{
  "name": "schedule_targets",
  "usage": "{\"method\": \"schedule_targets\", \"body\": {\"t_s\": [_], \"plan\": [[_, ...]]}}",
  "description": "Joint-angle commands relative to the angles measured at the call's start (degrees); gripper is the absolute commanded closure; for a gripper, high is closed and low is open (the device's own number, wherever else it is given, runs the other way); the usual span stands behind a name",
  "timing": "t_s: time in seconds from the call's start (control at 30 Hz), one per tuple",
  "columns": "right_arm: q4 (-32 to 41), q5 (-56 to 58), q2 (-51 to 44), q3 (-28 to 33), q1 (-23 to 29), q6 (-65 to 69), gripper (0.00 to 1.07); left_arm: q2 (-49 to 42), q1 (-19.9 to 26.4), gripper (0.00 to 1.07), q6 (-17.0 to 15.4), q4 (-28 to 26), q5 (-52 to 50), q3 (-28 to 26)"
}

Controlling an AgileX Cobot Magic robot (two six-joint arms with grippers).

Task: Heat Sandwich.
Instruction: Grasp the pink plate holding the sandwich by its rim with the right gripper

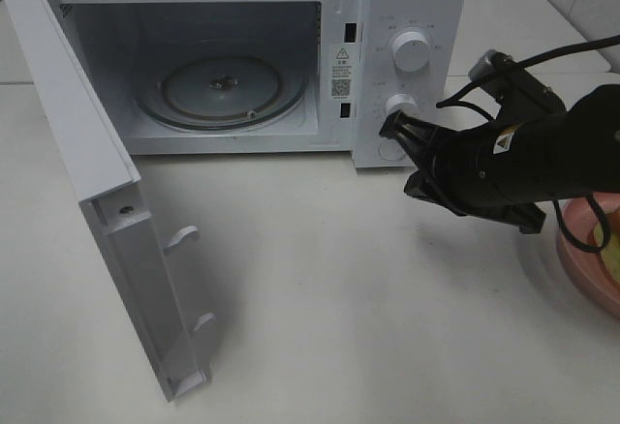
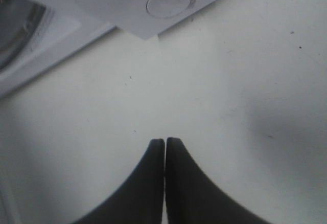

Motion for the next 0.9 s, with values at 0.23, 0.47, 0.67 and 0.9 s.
{"method": "schedule_targets", "body": {"t_s": [0.23,0.47,0.67,0.9], "plan": [[-0.63,16.56,-5.33,-0.17,0.00,-32.26,1.01,-1.49,0.00,0.10,-0.17,0.00,-0.46,0.23],[-2.18,28.76,-10.08,-0.17,-2.98,-42.11,0.98,-1.49,0.00,0.10,-0.17,0.00,-0.46,0.23],[-6.42,36.78,-13.87,-0.17,-7.45,-41.83,0.96,-1.49,0.00,0.10,-0.17,0.00,-0.46,0.23],[-7.39,41.94,-16.16,-0.17,-11.86,-41.83,0.88,-1.49,0.00,0.10,-0.17,0.00,-0.46,0.23]]}}
